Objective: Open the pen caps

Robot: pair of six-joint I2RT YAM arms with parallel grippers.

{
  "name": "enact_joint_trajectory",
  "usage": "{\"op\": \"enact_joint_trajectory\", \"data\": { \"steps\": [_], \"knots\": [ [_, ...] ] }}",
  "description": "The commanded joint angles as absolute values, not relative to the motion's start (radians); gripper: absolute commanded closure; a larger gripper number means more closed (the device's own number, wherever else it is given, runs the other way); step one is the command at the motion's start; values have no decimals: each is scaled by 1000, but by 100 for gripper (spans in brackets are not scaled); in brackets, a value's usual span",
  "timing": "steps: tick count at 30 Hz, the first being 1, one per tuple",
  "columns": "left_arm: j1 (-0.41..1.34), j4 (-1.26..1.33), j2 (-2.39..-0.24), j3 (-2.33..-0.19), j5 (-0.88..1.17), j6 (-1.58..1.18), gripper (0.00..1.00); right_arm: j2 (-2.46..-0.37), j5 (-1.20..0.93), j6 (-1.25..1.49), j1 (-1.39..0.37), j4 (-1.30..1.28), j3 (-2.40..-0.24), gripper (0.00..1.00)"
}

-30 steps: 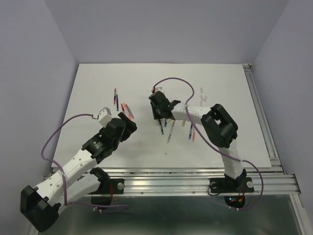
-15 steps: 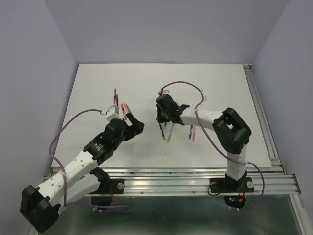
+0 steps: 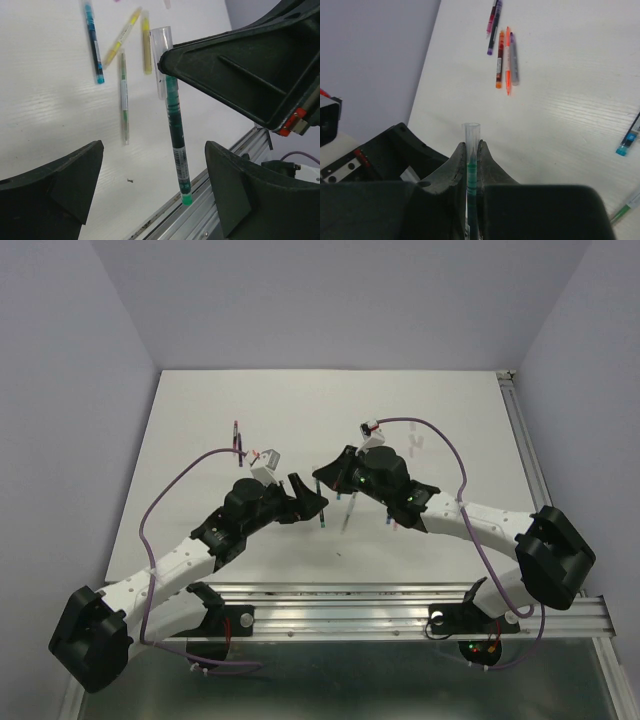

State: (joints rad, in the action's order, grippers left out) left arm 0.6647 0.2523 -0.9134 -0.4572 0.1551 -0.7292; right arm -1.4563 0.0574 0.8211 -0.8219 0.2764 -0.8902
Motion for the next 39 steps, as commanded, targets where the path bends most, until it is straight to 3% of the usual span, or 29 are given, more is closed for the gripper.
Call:
{"op": "enact_joint_trajectory", "data": {
  "steps": [1, 3, 6, 7, 11, 21, 27, 32, 35, 39],
  "knots": [
    [676, 367, -939, -494, 215, -712, 9, -1402, 87, 894, -845, 452, -838, 99],
    [686, 399, -954, -489, 224, -727, 12, -1390, 109, 905, -854, 486, -818, 99],
    [701, 414, -974, -494, 222, -735, 32, -1387, 123, 910, -861, 511, -807, 99],
    [704, 416, -979, -500, 221, -736, 52, -1388, 130, 911, -865, 526, -804, 99],
    [713, 416, -988, -500, 213, -764, 100, -1393, 164, 897, -868, 532, -799, 99],
    [844, 365, -899, -411, 150, -873, 100, -1538, 506, 861, -793, 347, -969, 99],
    [900, 339, -833, -325, 95, -945, 100, -1624, 497, 818, -649, 328, -1060, 99],
    [897, 215, -850, -402, -39, -916, 100, -1602, 465, 741, -600, 307, -1017, 99],
    [838, 120, -926, -486, -109, -888, 100, -1583, 437, 704, -557, 247, -988, 99],
    [666, 90, -1129, -592, -26, -773, 100, -1578, 407, 628, -489, 164, -963, 99]
  ]
}}
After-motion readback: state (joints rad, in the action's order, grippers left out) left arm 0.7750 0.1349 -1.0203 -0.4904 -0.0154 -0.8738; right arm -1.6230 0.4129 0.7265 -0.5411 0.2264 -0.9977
